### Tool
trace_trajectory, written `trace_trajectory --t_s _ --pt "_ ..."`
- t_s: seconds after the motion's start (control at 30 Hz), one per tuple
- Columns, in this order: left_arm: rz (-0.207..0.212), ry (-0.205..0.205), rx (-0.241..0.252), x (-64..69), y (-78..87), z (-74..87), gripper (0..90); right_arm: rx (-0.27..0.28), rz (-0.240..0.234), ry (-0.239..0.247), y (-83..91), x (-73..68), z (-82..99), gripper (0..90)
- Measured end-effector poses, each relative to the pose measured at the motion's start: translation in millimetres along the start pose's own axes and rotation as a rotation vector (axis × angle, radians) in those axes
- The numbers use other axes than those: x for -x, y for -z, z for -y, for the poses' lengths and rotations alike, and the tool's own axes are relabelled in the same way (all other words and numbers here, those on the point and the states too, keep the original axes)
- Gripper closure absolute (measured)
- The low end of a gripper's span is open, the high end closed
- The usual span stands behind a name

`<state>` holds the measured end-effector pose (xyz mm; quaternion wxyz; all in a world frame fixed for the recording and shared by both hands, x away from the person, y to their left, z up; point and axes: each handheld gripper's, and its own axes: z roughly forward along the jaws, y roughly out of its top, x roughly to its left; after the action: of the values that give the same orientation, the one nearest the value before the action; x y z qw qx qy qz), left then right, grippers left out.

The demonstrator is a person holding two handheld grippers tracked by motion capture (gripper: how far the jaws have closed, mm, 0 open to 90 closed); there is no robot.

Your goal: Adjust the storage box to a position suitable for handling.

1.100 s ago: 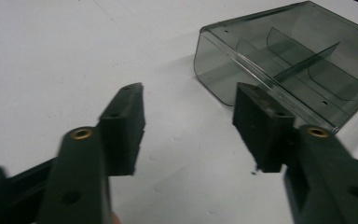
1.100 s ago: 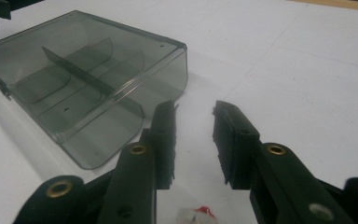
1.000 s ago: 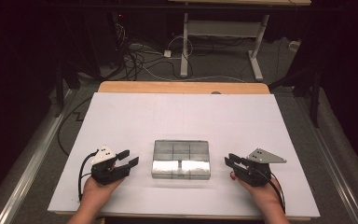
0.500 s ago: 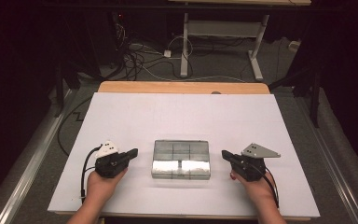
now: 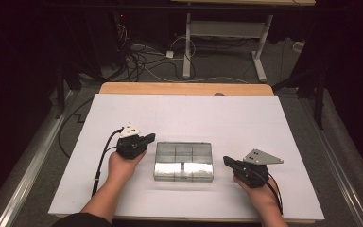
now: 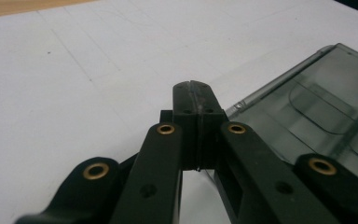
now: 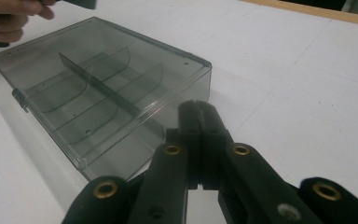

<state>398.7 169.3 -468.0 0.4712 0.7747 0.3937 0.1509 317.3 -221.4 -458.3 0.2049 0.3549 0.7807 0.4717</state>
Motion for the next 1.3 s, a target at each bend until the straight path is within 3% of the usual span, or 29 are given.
trace_trajectory --t_s 0.17,0.27,0.47,0.67,0.97,1.3 --pt "0.022 0.000 -0.036 -2.6 -18.1 1.0 88.0 -0.009 -0.002 -0.002 1.3 -0.2 3.1 90.0" --pt "0.046 0.002 -0.042 -2.9 -20.5 1.9 88.0 -0.016 -0.008 -0.002 1.9 -1.0 4.8 90.0" --pt "0.055 -0.001 -0.042 -0.9 -19.6 1.8 88.2 -0.023 -0.019 0.003 3.8 -5.6 5.7 90.0" --pt "0.075 -0.016 -0.060 5.0 -13.9 4.5 88.2 -0.030 -0.037 0.010 10.2 -13.3 10.5 90.0" --pt "0.107 -0.007 -0.047 11.2 -3.9 15.0 88.2 -0.096 -0.062 0.045 4.4 -28.4 19.4 90.0" --pt "0.064 0.015 -0.026 5.3 16.1 27.9 88.1 -0.086 -0.109 0.050 9.5 -37.1 22.7 90.0"
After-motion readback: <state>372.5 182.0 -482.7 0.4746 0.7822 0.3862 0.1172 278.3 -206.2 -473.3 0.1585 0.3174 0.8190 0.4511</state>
